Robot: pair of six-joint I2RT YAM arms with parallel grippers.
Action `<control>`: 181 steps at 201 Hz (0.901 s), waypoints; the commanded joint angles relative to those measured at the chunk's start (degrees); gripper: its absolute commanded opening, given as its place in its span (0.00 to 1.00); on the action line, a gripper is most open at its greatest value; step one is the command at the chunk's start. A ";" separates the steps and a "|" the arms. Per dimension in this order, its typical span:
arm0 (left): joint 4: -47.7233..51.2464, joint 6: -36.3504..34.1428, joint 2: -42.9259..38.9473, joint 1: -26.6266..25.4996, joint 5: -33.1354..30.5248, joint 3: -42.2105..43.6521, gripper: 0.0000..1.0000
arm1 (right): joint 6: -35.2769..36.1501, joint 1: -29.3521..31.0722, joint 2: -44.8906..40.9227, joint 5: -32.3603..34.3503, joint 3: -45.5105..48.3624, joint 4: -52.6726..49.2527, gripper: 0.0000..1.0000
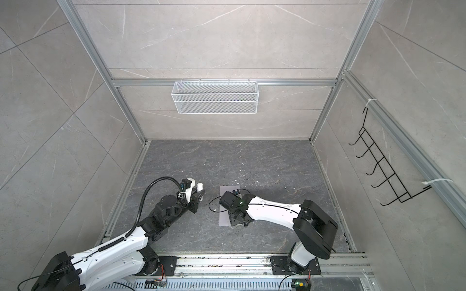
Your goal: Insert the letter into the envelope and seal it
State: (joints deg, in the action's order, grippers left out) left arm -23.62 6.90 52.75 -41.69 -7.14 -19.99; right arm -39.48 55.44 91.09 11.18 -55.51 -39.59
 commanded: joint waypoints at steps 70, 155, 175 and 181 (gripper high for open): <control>-3.92 1.36 -0.29 0.38 0.44 -0.53 0.00 | 1.87 0.46 0.27 -2.19 -1.91 0.52 0.73; -3.76 1.54 -0.55 0.38 0.20 -0.29 0.00 | 1.91 0.45 2.85 -0.12 -1.86 -1.54 0.72; -3.74 1.44 -0.53 0.36 0.19 -0.31 0.00 | 1.80 0.46 2.38 0.38 -1.64 -1.96 0.72; -3.77 1.52 -0.52 0.34 0.24 -0.31 0.00 | 1.78 0.46 2.28 0.42 -1.54 -2.00 0.72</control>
State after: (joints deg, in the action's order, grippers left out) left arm -24.01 7.64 52.82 -41.58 -7.01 -19.99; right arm -37.93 55.53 93.01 9.78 -56.49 -39.05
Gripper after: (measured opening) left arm 0.268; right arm 0.725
